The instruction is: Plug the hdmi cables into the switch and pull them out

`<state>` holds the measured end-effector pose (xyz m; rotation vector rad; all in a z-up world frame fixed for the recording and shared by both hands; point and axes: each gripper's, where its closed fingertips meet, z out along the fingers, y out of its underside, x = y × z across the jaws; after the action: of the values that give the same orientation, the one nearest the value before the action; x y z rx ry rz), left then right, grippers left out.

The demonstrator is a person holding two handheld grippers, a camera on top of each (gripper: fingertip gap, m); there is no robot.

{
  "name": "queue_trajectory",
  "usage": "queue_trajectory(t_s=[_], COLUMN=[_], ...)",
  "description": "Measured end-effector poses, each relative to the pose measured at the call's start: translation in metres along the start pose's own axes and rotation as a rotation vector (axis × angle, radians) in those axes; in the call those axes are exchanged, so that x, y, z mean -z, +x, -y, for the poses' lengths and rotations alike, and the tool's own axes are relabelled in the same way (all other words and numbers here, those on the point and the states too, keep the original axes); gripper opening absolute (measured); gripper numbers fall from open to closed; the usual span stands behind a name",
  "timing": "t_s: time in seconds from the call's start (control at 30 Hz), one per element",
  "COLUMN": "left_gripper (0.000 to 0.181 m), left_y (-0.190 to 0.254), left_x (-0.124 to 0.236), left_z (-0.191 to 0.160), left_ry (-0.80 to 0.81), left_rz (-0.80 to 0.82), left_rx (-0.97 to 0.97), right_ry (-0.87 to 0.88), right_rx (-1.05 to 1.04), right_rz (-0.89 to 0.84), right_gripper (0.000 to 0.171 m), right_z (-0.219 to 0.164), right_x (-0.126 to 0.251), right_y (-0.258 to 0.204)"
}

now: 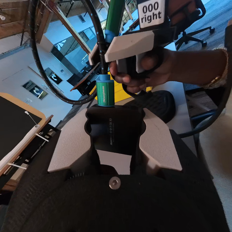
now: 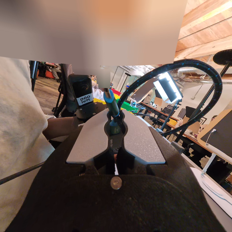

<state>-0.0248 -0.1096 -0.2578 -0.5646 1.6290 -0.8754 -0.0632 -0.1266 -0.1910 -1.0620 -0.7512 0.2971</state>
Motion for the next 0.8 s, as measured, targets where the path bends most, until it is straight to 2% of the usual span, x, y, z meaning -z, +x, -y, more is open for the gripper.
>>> queue_trajectory(t_s=[0.13,0.2,0.27,0.4,0.57,0.7,0.8], left_gripper=[0.077,0.077,0.077,0.076,0.077,0.077,0.077], left_y=[0.0,0.003,0.004,0.011,0.021,0.02,0.019], left_x=[0.002,0.002,0.002,0.002,-0.001,-0.002,-0.002], left_z=[0.0,-0.001,0.0,0.004,-0.003,0.001,-0.005], left_ry=[-0.003,0.001,0.015,0.039,0.007,0.029,0.006], left_rz=[-0.012,-0.035,-0.047,-0.097,-0.147,-0.149,-0.148], left_rx=[0.003,0.024,0.054,0.081,0.052,0.053,0.026], right_ry=[0.002,-0.101,-0.193,-0.162,-0.298,-0.307,-0.38], right_rx=[0.032,0.095,0.153,0.113,0.131,0.136,0.193], right_rz=[0.002,-0.006,-0.002,0.019,0.069,0.057,0.05], right_gripper=[0.016,0.029,0.035,0.028,0.023,0.018,0.022], right_z=[-0.001,-0.017,-0.031,-0.029,-0.051,-0.046,-0.051], right_x=[-0.001,-0.002,-0.002,-0.003,-0.002,-0.002,-0.002], right_y=[-0.001,-0.001,-0.001,-0.005,-0.011,-0.01,-0.01])
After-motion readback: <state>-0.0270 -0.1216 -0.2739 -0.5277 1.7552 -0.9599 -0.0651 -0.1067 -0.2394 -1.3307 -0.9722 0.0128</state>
